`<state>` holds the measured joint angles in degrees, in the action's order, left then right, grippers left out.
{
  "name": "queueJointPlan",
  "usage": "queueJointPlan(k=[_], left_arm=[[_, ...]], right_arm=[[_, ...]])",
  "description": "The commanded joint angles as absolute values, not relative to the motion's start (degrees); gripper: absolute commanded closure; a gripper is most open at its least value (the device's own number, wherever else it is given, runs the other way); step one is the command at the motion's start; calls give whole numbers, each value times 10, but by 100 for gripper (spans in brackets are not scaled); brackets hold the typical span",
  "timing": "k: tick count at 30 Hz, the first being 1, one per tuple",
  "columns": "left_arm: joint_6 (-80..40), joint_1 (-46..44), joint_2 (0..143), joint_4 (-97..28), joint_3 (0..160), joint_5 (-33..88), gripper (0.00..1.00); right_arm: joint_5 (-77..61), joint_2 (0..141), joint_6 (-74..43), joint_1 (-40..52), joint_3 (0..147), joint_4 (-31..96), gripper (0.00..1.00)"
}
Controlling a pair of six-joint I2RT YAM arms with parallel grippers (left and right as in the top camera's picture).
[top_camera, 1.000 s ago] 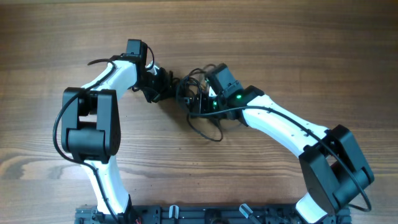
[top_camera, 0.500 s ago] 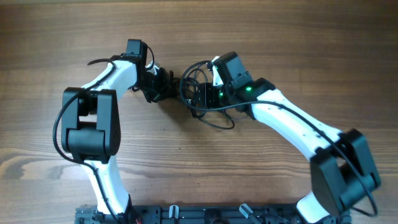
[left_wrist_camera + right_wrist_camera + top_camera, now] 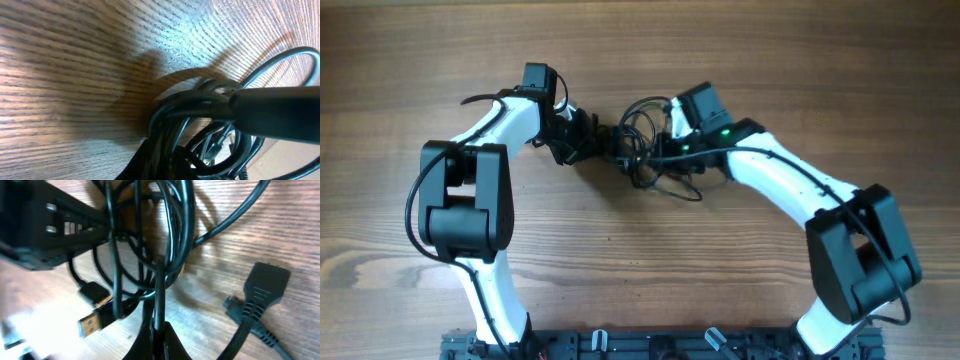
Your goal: Untangle cables
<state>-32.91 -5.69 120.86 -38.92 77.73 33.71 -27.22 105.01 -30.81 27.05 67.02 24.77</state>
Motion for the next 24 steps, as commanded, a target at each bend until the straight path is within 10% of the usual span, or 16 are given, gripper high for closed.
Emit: queueJointPlan(k=[1,14,24], left_arm=[[-322,-42,1218,-388,773,276,90],[-17,71,1108,-475,773,600,59],[-205,-24,1043,-549,737,524,76]], right_arm=[[-391,1055,-287,243,678,271,96],[-390,1055,-306,232,678,275,96],[-390,1055,-451,232,678,196,96]])
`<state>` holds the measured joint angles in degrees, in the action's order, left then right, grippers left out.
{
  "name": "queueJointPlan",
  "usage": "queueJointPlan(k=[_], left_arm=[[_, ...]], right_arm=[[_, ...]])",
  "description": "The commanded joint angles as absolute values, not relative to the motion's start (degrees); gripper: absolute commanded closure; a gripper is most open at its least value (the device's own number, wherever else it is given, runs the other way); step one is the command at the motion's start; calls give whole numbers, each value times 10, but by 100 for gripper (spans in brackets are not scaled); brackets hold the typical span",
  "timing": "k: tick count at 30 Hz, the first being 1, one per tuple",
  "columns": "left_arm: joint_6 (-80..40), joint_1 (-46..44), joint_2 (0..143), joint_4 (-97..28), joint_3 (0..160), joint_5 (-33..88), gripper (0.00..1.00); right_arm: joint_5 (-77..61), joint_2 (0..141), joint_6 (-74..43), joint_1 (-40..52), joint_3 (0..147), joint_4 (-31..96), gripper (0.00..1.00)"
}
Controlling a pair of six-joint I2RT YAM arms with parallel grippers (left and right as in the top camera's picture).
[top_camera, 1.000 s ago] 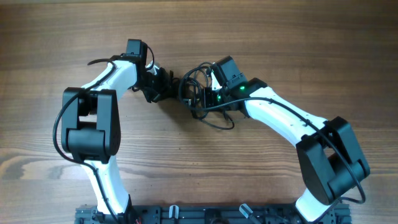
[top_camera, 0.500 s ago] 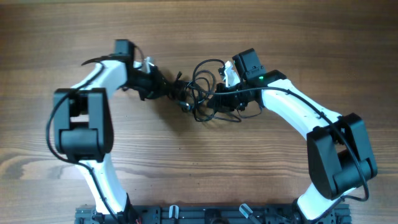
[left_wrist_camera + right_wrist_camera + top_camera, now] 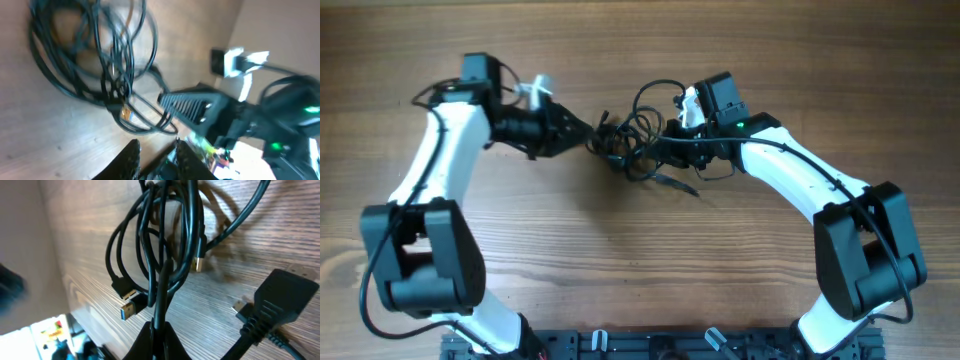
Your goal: Untangle cables
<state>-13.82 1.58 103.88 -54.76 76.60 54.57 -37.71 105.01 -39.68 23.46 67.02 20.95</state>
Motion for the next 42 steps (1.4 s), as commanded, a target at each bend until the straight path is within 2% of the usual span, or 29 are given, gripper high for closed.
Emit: queueJointPlan(k=[1,3,7,11,13,16,19,23,27,29,30,38,42], left_arm=[[-215,-34,1043,-548,728,524,76],[-225,-51,1043,-547,710,524,74],[-340,-90,1043,-482,673,485,63],[-517,-123,1043,-462,670,417,32],[-557,-137,1043,-457,670,397,28],[-608,-161,1043,-447,670,391,28],[-642,-164,1043,-424,670,367,35],[-664,-164,1043,-392,670,357,55],[-668,-164,1043,-372,670,326,69],[-670,-162,1043,-356,670,323,89],[-671,-159,1043,-348,670,323,95],[-675,-104,1043,-312,670,360,96],[-627,-83,1043,-303,670,398,96]], right_arm=[[-386,1055,-455,232,678,192,96],[-377,1055,-456,232,678,189,96],[-373,1055,-456,232,678,188,96],[-373,1055,-455,232,678,191,96],[-373,1055,-453,232,678,191,96],[-373,1055,-450,232,678,191,96],[-373,1055,-450,232,678,191,96],[-373,1055,-450,233,678,191,96],[-373,1055,-451,233,678,191,96],[-373,1055,-450,233,678,191,96],[-373,1055,-451,233,678,191,96],[-373,1055,-451,233,678,196,96],[-360,1055,-451,233,678,198,96]])
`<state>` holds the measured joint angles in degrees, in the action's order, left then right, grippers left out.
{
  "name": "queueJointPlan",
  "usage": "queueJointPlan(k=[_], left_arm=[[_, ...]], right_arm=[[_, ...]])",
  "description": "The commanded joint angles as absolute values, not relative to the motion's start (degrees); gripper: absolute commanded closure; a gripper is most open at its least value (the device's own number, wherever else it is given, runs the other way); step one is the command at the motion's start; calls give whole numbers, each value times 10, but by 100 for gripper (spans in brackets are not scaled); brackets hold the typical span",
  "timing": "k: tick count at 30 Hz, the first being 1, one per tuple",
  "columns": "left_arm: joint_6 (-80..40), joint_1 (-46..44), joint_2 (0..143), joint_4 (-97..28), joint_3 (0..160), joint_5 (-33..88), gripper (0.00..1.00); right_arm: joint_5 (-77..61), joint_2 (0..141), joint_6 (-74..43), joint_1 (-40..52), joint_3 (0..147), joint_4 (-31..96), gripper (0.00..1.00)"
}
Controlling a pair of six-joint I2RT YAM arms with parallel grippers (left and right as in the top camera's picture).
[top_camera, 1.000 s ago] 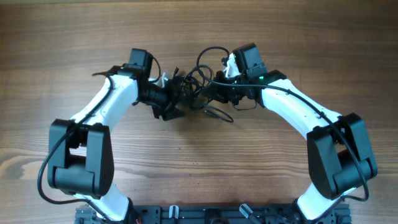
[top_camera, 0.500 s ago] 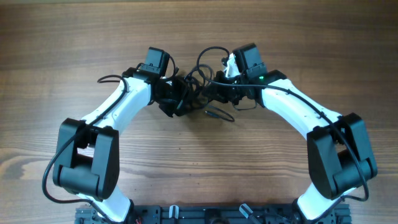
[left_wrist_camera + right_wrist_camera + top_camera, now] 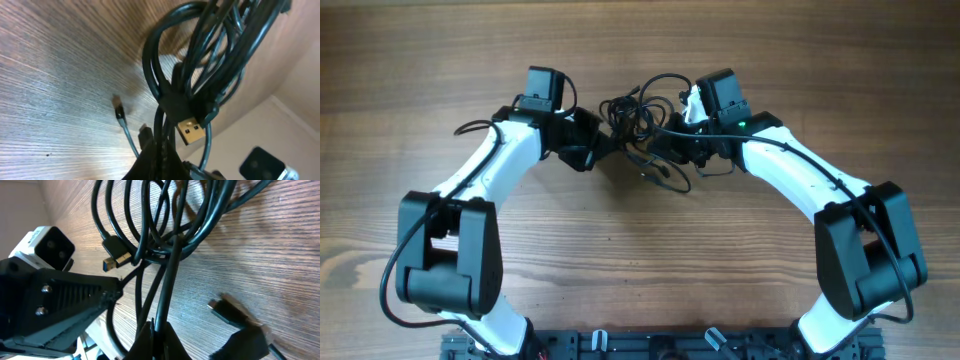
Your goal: Untangle cables
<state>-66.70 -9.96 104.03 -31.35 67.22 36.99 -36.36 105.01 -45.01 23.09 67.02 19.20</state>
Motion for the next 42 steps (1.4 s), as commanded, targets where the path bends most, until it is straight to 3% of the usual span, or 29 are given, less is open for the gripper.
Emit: queueJointPlan(k=[1,5,12,20,21,24,25,28,34,37,40,42], left_arm=[[-617,-69,1043,-297,670,398,96],[-542,-9,1043,-293,670,465,96],[-451,97,1043,-348,670,463,96],[-405,192,1043,-407,670,465,96],[-390,186,1043,-422,670,467,94],[-364,148,1043,-466,670,467,67],[-364,129,1043,-480,670,467,49],[-364,60,1043,-485,670,466,38],[-488,-80,1043,-426,670,440,36],[-586,-131,1043,-408,670,373,29],[-635,-180,1043,-365,670,336,50],[-637,-204,1043,-332,670,329,57]], right_arm=[[-349,1055,-450,233,678,203,96],[-305,1055,-434,233,678,227,96],[-146,1055,-427,232,678,276,96],[-130,1055,-434,232,678,291,96],[-148,1055,-436,232,678,289,96],[-169,1055,-436,232,678,283,96],[-170,1055,-436,232,678,282,96],[-170,1055,-435,232,678,282,96],[-170,1055,-435,232,678,282,96],[-170,1055,-435,232,678,282,95],[-170,1055,-435,232,678,282,95],[-170,1055,-435,232,678,282,95]])
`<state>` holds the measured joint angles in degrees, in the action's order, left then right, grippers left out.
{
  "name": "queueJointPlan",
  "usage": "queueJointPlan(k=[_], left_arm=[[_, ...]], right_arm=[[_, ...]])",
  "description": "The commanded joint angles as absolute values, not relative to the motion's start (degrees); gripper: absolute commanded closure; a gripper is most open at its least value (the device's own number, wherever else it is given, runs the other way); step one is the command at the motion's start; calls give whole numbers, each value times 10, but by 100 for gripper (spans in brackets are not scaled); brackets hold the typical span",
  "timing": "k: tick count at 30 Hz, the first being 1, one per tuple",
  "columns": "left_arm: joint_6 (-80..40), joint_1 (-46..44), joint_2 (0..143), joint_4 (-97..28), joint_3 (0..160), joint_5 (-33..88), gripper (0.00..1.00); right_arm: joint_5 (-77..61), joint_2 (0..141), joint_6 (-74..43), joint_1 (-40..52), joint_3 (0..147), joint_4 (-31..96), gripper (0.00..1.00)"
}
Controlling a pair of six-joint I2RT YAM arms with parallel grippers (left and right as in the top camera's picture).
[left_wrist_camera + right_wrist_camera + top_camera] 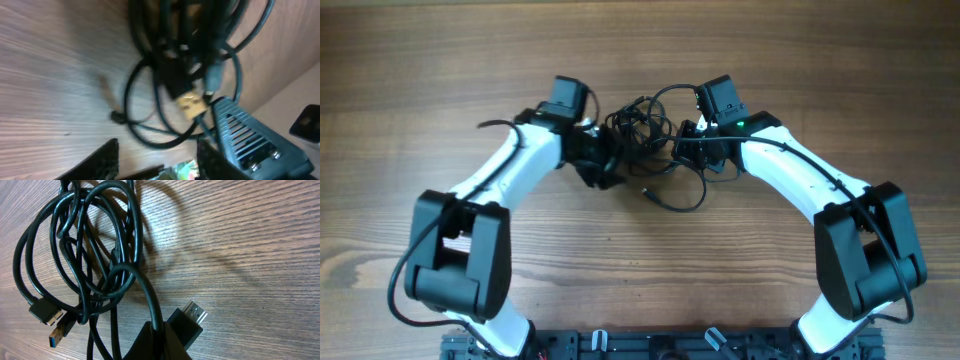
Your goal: Untangle cables
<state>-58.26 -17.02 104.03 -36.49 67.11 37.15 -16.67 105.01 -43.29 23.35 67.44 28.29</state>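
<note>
A knot of black cables (638,122) lies at the table's middle, seen close in the left wrist view as the bundle (180,60) with a gold USB plug (192,105). My left gripper (603,165) sits at the knot's lower left; its own view shows the gripper (157,150) open, nothing between the fingers. My right gripper (683,150) is at the knot's right, and in its view the gripper (157,330) is shut on one black cable beside an HDMI plug (192,316). The coils (85,265) lie ahead of it.
A loose cable tail (672,200) trails from the knot toward the table's front. Two USB plugs (52,327) stick out at the coil's near side. Bare wooden table (640,280) lies on all sides.
My left gripper was shut on the cable bundle and is now open, with the bundle lying ahead of it. The right gripper still grips its cable, now lower by the HDMI plug.
Both grippers were first in the knot, the right shut on a strand. Then my left gripper stood back to the left with nothing in it. Later it was shut on the bundle next to the right gripper. Now it is open again and the knot lies looser.
</note>
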Motion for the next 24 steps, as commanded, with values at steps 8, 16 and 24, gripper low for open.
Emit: queueJointPlan(k=[8,16,24], left_arm=[[-726,-237,1044,-319,668,235,54],[-730,-254,1045,-340,666,236,53],[-729,-287,1047,-356,666,239,42]], right_arm=[[-170,1055,-435,232,678,282,95],[-170,1055,-435,232,678,282,95],[-170,1055,-435,233,678,282,94]])
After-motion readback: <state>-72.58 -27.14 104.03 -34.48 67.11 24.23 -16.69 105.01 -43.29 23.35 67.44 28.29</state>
